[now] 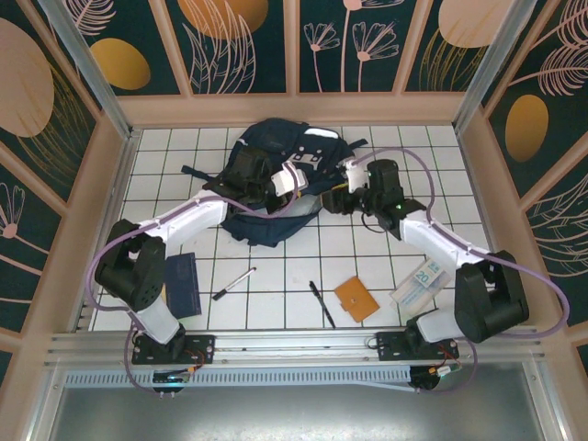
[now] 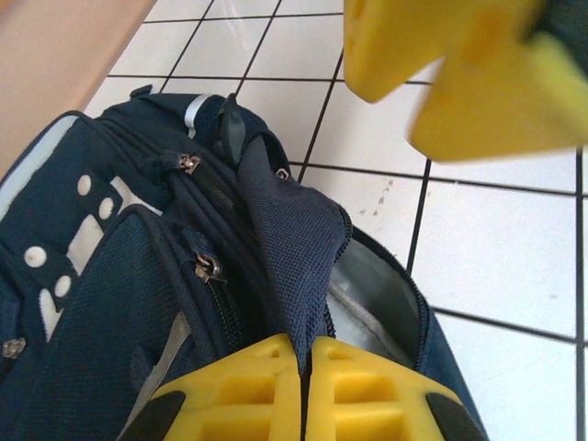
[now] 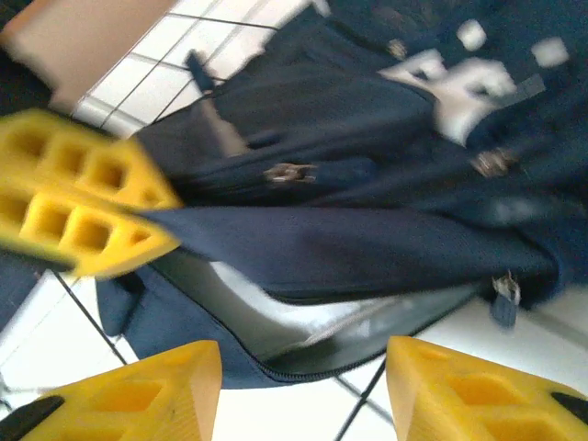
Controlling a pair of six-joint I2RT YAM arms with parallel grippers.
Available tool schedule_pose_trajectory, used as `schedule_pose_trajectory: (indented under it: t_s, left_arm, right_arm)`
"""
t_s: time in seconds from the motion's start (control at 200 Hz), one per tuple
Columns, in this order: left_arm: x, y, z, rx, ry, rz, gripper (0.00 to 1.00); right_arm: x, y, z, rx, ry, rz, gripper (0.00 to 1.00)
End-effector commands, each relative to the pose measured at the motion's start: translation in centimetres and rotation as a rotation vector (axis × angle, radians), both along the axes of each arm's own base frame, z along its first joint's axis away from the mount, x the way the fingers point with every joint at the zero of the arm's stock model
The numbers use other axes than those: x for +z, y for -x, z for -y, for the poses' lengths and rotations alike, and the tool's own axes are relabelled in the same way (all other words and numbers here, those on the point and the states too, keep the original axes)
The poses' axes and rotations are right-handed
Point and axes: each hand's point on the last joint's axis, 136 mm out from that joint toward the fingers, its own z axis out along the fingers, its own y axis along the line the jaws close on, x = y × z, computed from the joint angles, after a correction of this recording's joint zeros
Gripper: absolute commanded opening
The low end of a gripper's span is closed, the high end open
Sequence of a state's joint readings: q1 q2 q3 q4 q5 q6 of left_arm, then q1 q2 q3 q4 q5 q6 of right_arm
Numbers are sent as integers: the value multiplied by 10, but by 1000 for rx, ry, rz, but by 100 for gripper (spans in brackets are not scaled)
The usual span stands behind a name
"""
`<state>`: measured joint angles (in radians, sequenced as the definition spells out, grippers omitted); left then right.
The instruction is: Pack the student bag
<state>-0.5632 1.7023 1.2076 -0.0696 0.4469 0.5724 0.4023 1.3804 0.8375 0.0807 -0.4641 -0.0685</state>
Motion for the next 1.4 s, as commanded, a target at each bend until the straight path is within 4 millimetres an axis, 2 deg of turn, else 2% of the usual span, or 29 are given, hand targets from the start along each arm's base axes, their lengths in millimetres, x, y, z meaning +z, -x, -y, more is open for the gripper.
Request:
schedule_pose_trajectory:
  t_s: [0.0, 0.06, 0.13, 0.18, 0.275, 0.465, 0.52, 0.545, 0.571, 0.596, 0.611, 0.626, 0.686, 0.731, 0.806, 0.861, 0.891, 0.911, 0.991, 1.081, 1.131, 1.191, 1.236, 1.266, 1.311, 1.351, 1.386, 1.396]
  left_arm:
    - [49, -5, 25, -42, 166, 41, 0]
    - [46, -4, 24, -53, 156, 45, 0]
    - [42, 0, 24, -69, 144, 48, 0]
    - [42, 2, 23, -78, 139, 53, 0]
    - [43, 10, 23, -113, 137, 62, 0]
    - [45, 16, 24, -148, 141, 61, 0]
    - [49, 17, 25, -154, 159, 56, 0]
    - [51, 18, 26, -153, 165, 56, 0]
    - [52, 18, 25, -153, 167, 58, 0]
    - [52, 19, 24, -153, 164, 61, 3]
    - [52, 20, 24, -152, 158, 64, 5]
    - [51, 19, 22, -146, 150, 68, 12]
    - [48, 17, 11, -100, 102, 94, 38]
    - [36, 19, -3, -80, 39, 109, 49]
    - [9, 26, -31, -70, -98, 152, 75]
    - [-12, 28, -51, -44, -180, 182, 82]
    - [-16, 25, -58, -24, -197, 196, 83]
    - [-27, 26, -65, -12, -211, 182, 83]
    - [-35, 14, -77, 59, -225, 164, 84]
    - [-36, -9, -88, 169, -268, 187, 82]
    - [-45, -17, -94, 210, -307, 191, 80]
    - [-64, -21, -100, 216, -365, 176, 77]
    - [-81, -16, -101, 182, -405, 144, 74]
    - [-78, -18, -97, 159, -406, 141, 70]
    - [-73, -16, -91, 145, -378, 120, 46]
    - [-57, -18, -83, 151, -316, 118, 24]
    - [-39, -19, -75, 165, -253, 128, 0]
    - [-33, -20, -73, 167, -235, 132, 0]
  right_arm:
    - [21, 20, -14, 285, 150, 540, 52]
    - [30, 17, -10, 321, 176, 725, 58]
    - [33, 4, -8, 375, 174, 769, 58]
    - [23, -8, -10, 412, 221, 749, 58]
    - [2, -18, -17, 484, 288, 778, 58]
    - [-4, -38, -34, 485, 336, 878, 59]
    - [-11, -39, -40, 515, 348, 884, 53]
    - [-13, -39, -43, 524, 350, 885, 43]
    - [-12, -41, -44, 519, 349, 889, 26]
    - [-8, -42, -45, 507, 340, 898, 11]
    - [-7, -43, -45, 495, 332, 901, 4]
    - [-5, -43, -44, 484, 323, 903, 0]
    - [11, -44, -36, 443, 269, 927, 0]
    - [16, -43, -27, 427, 229, 915, 0]
    - [20, -42, -13, 434, 190, 887, 0]
    - [21, -41, -6, 446, 176, 873, 0]
    - [22, -39, -4, 457, 164, 868, 0]
    - [22, -38, -3, 463, 154, 864, 0]
    - [27, -37, -1, 478, 124, 860, 0]
    - [30, -35, -1, 495, 96, 854, 0]
    - [32, -36, 1, 492, 78, 847, 0]
    - [34, -42, 5, 459, 70, 843, 0]
    - [36, -47, 10, 429, 62, 833, 0]
    - [34, -52, 12, 409, 62, 816, 0]
    - [29, -56, 13, 400, 87, 783, 0]
    - [23, -56, 12, 408, 122, 765, 13]
    - [20, -53, 12, 408, 152, 766, 22]
    - [20, -52, 12, 406, 160, 769, 24]
